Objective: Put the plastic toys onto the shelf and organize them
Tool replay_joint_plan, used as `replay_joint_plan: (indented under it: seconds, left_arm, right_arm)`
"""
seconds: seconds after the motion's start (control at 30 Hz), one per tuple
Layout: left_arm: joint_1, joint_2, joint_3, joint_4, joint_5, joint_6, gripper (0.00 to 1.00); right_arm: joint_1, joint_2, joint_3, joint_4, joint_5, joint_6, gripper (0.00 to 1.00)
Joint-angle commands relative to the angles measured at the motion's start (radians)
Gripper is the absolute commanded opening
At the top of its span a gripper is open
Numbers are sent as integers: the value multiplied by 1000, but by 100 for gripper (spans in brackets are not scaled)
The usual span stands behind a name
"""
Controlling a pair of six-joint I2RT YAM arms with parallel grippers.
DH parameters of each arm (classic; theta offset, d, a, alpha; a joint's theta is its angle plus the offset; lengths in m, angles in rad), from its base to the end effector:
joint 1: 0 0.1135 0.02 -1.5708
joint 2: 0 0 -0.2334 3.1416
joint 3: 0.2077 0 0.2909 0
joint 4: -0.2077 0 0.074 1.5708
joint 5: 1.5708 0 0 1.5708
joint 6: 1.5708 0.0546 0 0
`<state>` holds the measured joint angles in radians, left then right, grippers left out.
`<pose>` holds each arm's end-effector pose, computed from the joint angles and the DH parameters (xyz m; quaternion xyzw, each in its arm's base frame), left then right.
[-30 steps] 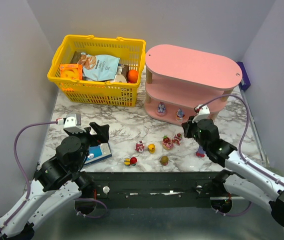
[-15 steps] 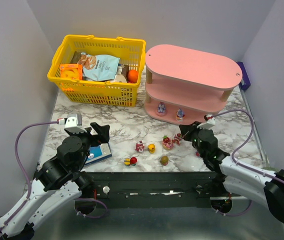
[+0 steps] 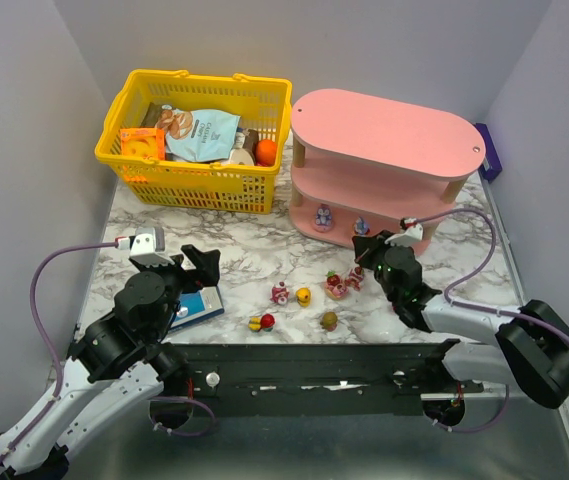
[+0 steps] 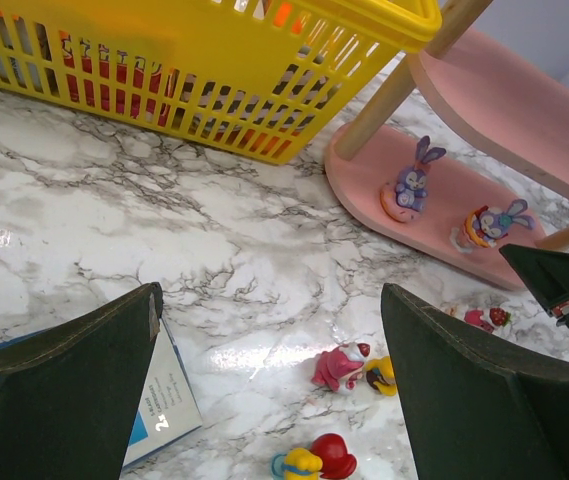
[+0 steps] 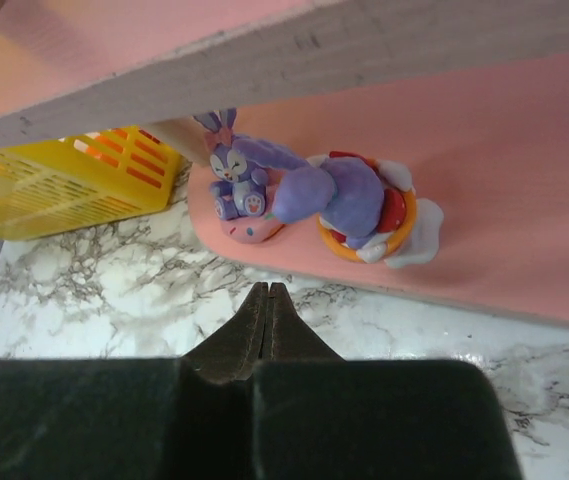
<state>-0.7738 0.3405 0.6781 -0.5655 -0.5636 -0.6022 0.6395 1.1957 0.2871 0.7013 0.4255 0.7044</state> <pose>0.1389 -0.0950 0.3152 -0.1079 0.7641 -0.2113 0.5999 0.2364 0.1478 0.1176 0.1576 0.7542 0.2551 0.5841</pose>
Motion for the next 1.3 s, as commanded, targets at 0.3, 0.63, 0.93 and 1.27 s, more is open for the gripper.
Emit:
replay_joint_plan:
  seconds: [0.3, 0.63, 0.93, 1.27]
  left_arm:
    - [1, 9, -2, 9, 1, -1, 99]
    - [1, 12, -2, 6, -2, -2, 99]
    - [-1, 14, -3, 4, -4, -2, 99]
    - [1, 15, -2, 4, -4, -4, 99]
  right_arm:
    - [-4, 125, 64, 78, 96, -83, 1]
    - [-4, 186, 63, 115, 128, -108, 1]
    - [-9, 219, 73, 113, 165, -143, 1]
    - [-31, 232, 66, 132, 185, -135, 1]
